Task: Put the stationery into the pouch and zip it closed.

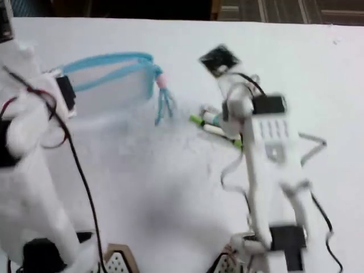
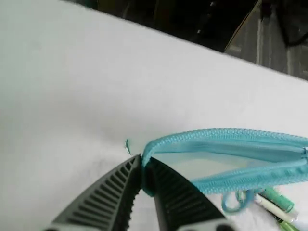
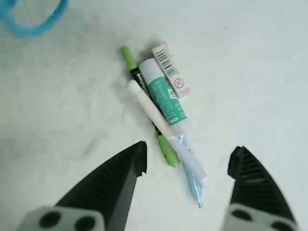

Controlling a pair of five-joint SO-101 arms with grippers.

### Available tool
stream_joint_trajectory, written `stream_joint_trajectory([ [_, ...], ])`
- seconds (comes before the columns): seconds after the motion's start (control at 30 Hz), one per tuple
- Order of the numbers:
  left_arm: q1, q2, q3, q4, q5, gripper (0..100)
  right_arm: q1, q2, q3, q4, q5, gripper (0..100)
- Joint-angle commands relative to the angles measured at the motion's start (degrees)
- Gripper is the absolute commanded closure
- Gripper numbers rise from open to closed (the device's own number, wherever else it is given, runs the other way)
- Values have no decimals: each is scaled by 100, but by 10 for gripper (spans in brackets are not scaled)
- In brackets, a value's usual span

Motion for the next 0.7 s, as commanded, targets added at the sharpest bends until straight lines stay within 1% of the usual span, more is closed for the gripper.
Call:
stream_joint_trajectory([
  [0.0, 57, -259, -457, 9, -26, 981, 48, 1244, -1354, 716, 1354, 720],
  [0.07, 66, -251, -387, 18, -26, 981, 48, 1771, -1960, 1033, 1829, 720],
  [0.17, 66, -233, 53, 18, -26, 981, 48, 2510, -2734, 1314, 2136, 720],
  [0.3, 40, -233, 624, 9, -26, 980, 4, 3512, -3569, 1552, 2180, 720],
  [0.43, 13, -233, 686, 9, -123, 980, -145, 4462, -4167, 1710, 2171, 720],
  [0.67, -400, -224, 703, 0, -123, 980, -312, 5490, -4695, 1754, 2154, 720],
])
